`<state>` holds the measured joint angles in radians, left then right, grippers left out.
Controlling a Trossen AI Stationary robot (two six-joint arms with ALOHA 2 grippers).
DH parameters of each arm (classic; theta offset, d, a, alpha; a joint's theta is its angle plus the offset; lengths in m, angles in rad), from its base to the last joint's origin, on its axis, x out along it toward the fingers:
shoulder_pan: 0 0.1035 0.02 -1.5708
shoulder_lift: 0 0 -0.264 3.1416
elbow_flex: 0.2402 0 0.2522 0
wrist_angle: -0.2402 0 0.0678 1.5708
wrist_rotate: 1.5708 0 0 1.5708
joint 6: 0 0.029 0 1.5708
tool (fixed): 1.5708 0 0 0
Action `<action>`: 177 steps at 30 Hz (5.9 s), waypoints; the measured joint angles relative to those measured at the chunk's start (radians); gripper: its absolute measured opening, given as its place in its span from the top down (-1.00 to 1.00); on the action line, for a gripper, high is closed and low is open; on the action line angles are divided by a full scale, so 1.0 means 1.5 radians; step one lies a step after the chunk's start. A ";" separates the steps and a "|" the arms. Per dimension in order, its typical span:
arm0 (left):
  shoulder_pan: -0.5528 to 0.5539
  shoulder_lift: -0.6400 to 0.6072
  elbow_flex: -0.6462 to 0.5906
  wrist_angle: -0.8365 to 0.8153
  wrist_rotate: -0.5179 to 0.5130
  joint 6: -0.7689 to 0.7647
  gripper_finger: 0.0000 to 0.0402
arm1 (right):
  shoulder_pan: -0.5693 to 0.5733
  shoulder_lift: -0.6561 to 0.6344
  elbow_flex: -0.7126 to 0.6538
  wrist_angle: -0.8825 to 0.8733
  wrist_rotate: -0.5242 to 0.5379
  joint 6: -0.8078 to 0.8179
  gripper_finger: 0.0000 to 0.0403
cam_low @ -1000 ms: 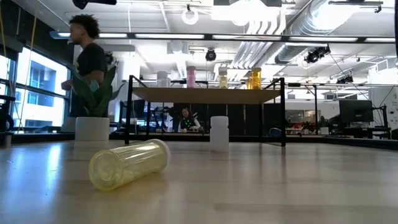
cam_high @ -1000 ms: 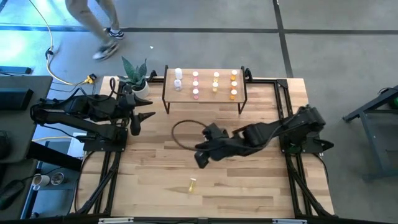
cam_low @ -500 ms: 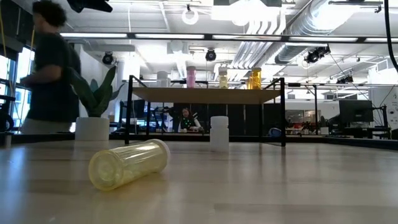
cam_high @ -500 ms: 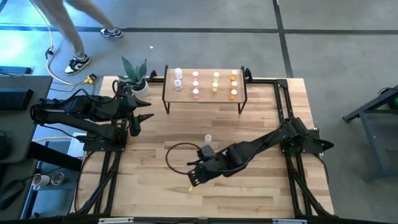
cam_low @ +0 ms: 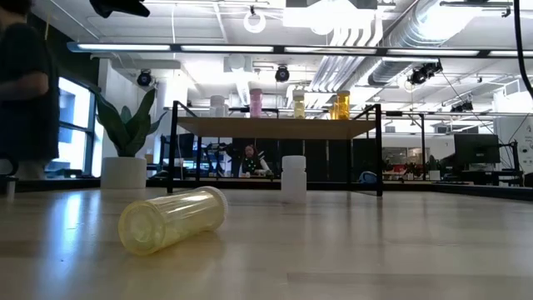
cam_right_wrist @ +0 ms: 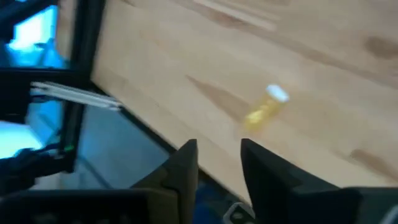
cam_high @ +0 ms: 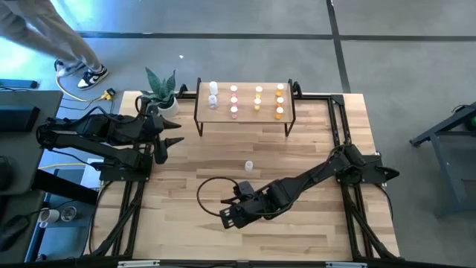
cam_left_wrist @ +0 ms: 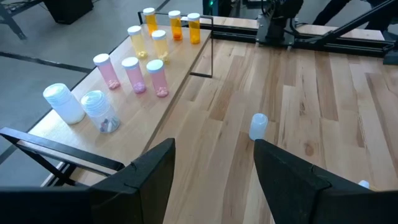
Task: Pick and place medicine bottles onto shelf by color
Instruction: Put the yellow pill bottle aligned with the other yellow pill bottles on the shelf
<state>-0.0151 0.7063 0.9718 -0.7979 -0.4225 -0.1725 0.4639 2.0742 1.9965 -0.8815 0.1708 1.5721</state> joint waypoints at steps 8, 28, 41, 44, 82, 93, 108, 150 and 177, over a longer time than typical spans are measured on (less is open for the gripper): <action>0.000 0.000 0.000 0.000 0.000 0.000 -0.04 | -0.008 0.009 0.001 0.025 -0.004 0.033 0.34; 0.000 0.000 0.000 0.001 -0.001 0.000 -0.04 | 0.004 0.119 0.000 0.072 -0.033 0.157 0.34; 0.000 0.000 0.000 0.001 -0.001 0.000 -0.04 | -0.001 0.165 0.000 0.076 -0.065 0.294 0.34; 0.000 0.001 0.000 0.001 -0.001 0.000 -0.04 | -0.003 0.176 0.000 0.085 -0.079 0.298 0.34; 0.001 0.000 0.000 0.001 0.004 -0.001 -0.04 | -0.025 0.227 0.000 0.071 -0.156 0.274 0.51; 0.001 0.000 0.000 0.001 0.128 -0.054 -0.04 | -0.024 0.226 0.000 0.078 -0.155 0.212 0.60; 0.001 0.000 0.000 0.001 0.311 -0.093 -0.04 | -0.026 0.227 0.181 0.027 0.016 -0.007 0.59; 0.003 -0.023 0.000 0.232 0.274 -0.040 -0.04 | -0.184 0.011 0.236 0.213 0.072 -0.834 0.59; 0.002 0.066 0.001 0.456 0.150 0.048 -0.04 | -0.271 -0.019 0.235 0.216 -0.090 -0.949 0.59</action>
<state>-0.0116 0.8051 0.9726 -0.1140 -0.1972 -0.1005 0.0578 2.0453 2.3493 -0.5568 0.0361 0.1482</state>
